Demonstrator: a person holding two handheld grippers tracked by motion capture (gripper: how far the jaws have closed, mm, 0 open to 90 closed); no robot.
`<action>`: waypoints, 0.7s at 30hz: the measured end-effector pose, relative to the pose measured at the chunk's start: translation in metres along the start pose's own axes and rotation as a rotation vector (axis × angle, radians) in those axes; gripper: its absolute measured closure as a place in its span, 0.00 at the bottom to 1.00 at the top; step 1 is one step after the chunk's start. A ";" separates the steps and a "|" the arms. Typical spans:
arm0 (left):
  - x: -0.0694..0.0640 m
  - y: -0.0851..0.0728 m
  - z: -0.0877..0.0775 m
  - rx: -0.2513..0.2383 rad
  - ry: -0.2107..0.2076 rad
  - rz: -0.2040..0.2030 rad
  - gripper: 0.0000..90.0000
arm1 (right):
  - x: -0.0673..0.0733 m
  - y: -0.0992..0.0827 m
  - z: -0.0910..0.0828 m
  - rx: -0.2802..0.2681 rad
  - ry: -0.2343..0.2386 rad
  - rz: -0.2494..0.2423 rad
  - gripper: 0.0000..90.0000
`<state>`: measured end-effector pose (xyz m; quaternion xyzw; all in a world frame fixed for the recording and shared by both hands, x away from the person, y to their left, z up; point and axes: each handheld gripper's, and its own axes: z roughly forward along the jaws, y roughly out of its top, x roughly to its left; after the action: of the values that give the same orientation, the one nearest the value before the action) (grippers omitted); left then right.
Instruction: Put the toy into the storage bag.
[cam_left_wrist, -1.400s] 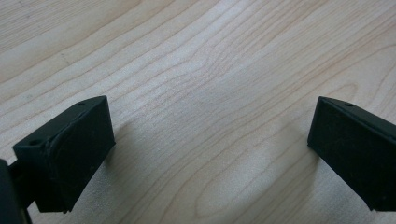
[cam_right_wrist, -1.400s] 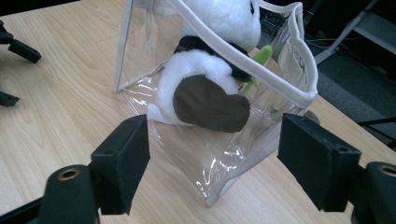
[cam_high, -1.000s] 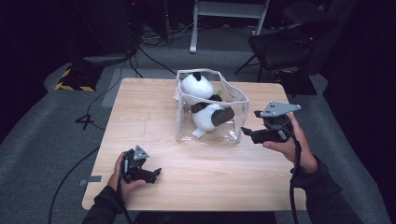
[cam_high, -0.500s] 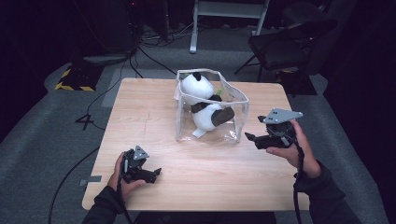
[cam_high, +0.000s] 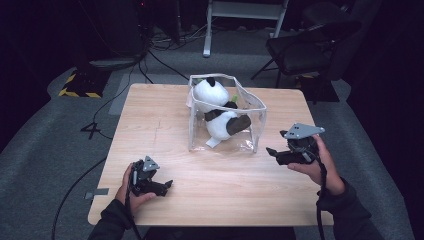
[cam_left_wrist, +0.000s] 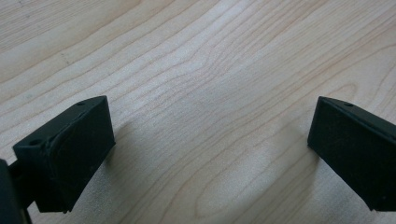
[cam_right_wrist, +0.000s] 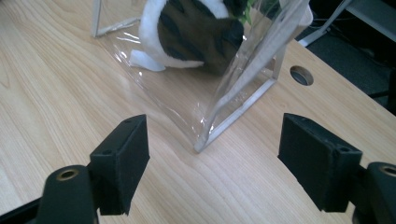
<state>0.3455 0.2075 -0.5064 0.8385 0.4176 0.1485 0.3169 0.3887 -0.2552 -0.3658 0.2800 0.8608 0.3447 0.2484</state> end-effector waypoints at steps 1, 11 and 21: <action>0.000 0.000 0.000 0.000 0.000 0.000 0.01 | 0.000 -0.002 0.001 0.003 -0.001 0.003 0.27; 0.000 0.000 0.000 0.000 0.000 0.000 0.01 | -0.001 -0.020 0.005 0.010 -0.020 -0.002 0.28; 0.000 0.000 0.000 0.000 0.000 0.000 0.01 | 0.003 -0.039 0.013 0.035 -0.041 -0.026 0.28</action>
<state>0.3456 0.2075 -0.5064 0.8384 0.4178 0.1483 0.3170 0.3827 -0.2709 -0.4028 0.2801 0.8651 0.3202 0.2657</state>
